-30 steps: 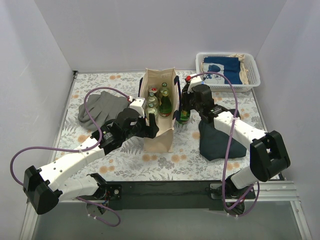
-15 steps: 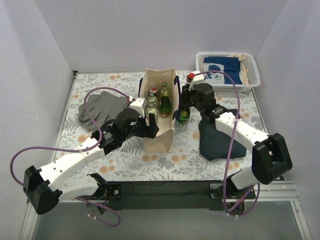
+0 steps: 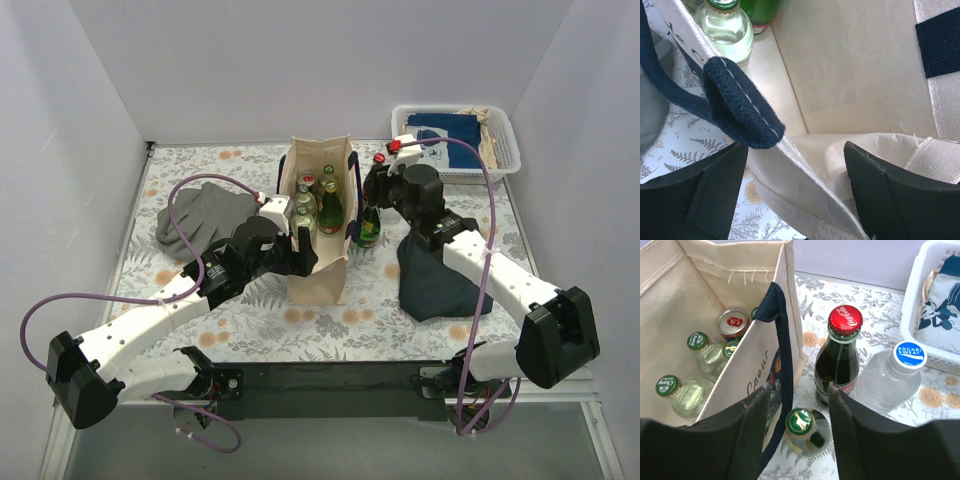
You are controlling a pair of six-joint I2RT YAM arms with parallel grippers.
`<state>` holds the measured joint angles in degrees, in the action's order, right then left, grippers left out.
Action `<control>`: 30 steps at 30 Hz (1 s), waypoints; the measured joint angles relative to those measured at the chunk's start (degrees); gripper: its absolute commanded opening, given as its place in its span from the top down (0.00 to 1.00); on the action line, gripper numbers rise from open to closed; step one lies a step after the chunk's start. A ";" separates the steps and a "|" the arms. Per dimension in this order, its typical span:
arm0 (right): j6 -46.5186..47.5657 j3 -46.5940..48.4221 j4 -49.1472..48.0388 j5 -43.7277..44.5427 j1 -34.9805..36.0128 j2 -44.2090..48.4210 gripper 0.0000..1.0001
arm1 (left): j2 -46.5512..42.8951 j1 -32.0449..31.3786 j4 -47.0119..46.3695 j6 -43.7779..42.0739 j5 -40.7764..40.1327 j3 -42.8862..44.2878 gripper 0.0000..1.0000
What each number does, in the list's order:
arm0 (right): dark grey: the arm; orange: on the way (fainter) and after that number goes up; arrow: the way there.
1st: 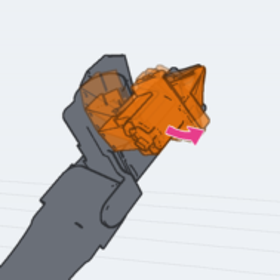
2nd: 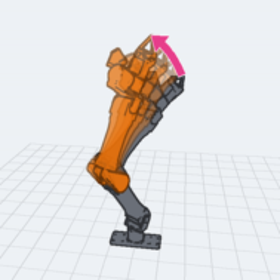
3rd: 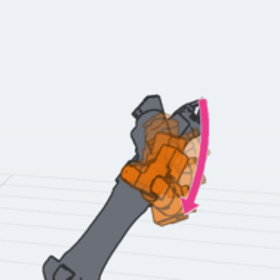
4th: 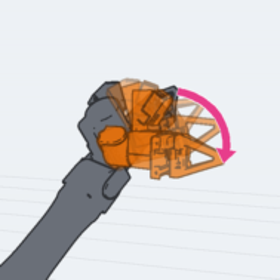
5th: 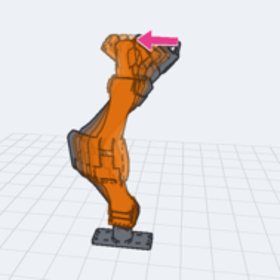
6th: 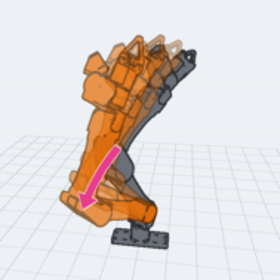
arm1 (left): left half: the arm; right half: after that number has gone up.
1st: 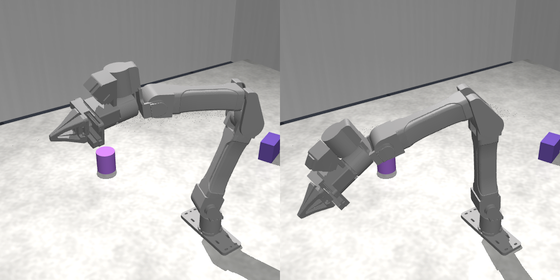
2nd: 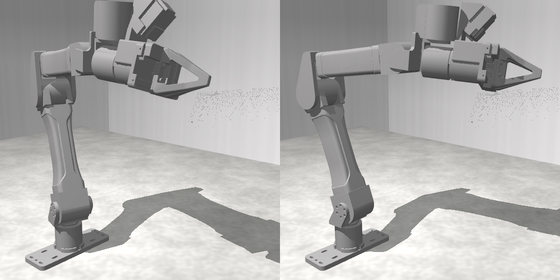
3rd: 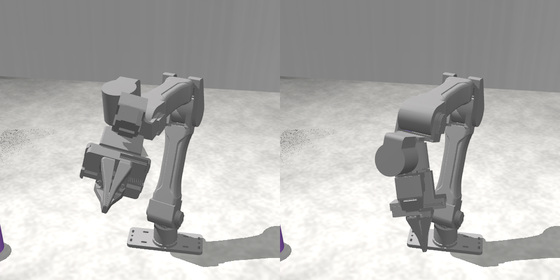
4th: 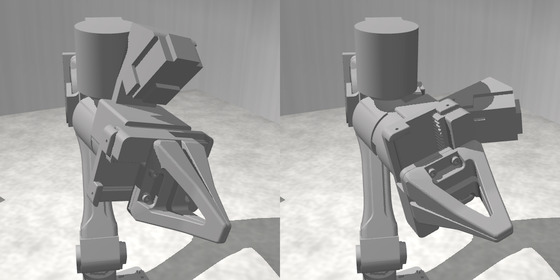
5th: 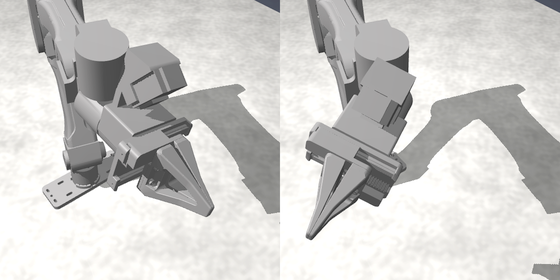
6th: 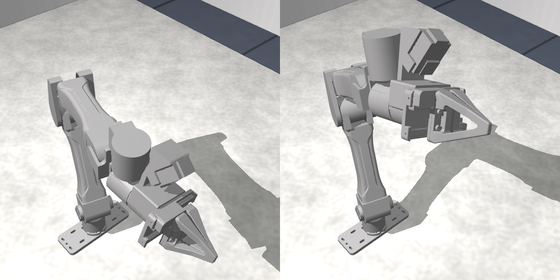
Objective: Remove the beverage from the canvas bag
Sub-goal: Place the drink at the center of the board, then adjust the canvas bag at the center of the board.
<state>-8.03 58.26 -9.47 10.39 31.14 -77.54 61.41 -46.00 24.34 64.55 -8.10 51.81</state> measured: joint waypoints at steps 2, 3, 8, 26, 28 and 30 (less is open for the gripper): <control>0.04 1.18 2.40 -0.07 0.00 0.74 0.43 | 0.00 0.00 0.00 0.00 0.00 0.00 0.24; 0.07 2.25 3.91 -0.07 0.00 0.74 0.43 | 0.00 0.00 -0.02 0.00 -0.02 0.00 0.24; 0.33 12.24 14.64 -1.79 0.00 -0.81 0.42 | 0.00 0.00 -0.24 0.00 -0.02 0.00 0.24; 4.44 28.72 39.95 -25.35 0.74 -3.34 0.42 | -1.25 0.00 -1.07 0.26 -2.25 0.00 0.24; 4.46 30.16 40.96 -25.46 1.73 -3.52 0.42 | -1.84 0.00 -1.09 0.44 -3.08 0.00 0.24; 4.72 31.71 41.62 -24.94 3.39 -3.82 0.42 | -2.27 0.00 -1.14 0.46 -3.85 0.00 0.24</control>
<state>-3.31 89.97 32.14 -14.55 34.52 -81.36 59.13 -46.00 23.20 65.01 -11.94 51.81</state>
